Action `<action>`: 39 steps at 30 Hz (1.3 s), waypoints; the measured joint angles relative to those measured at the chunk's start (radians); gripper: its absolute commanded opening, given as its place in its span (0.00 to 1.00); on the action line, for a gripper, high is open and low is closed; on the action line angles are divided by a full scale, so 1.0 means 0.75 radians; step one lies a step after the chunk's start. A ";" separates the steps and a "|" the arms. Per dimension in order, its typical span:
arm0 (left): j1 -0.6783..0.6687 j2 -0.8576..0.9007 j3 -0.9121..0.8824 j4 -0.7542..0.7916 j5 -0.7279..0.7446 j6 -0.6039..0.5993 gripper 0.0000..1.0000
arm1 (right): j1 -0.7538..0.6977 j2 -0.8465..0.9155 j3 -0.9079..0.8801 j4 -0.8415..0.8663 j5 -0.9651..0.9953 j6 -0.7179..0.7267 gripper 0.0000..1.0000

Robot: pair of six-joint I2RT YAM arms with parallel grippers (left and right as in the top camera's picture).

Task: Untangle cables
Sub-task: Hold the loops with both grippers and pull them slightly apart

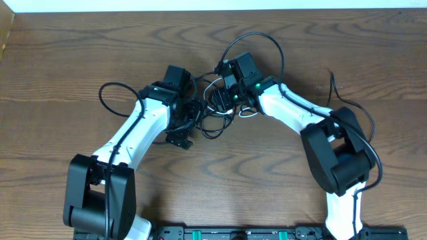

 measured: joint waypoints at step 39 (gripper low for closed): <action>0.068 0.069 -0.001 0.060 -0.184 0.161 0.92 | -0.028 -0.010 0.002 -0.676 -0.487 -0.226 0.49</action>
